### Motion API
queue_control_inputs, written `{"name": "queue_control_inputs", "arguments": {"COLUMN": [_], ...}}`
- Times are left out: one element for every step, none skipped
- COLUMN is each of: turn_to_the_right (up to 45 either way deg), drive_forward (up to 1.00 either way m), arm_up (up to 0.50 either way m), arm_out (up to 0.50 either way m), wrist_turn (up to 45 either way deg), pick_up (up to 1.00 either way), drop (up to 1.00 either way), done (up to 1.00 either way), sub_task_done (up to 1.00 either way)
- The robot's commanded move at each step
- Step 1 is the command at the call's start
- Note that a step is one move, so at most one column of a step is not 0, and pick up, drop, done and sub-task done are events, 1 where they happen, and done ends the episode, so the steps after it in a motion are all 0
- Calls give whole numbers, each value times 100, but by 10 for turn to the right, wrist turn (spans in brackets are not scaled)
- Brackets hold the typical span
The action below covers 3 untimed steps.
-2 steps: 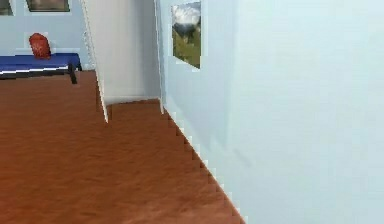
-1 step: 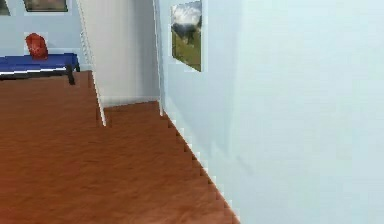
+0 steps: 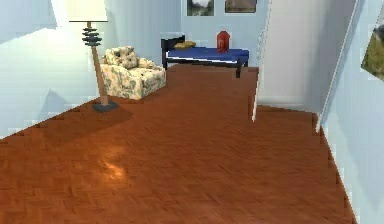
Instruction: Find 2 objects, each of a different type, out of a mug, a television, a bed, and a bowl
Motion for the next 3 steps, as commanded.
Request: {"name": "queue_control_inputs", "arguments": {"turn_to_the_right": [-180, 0, 0], "drive_forward": [0, 100, 10], "arm_up": [0, 0, 0], "arm_out": [0, 0, 0], "wrist_turn": [0, 0, 0], "pick_up": [0, 0, 0], "drop": [0, 0, 0], "done": [0, 0, 0], "sub_task_done": [0, 0, 0]}}
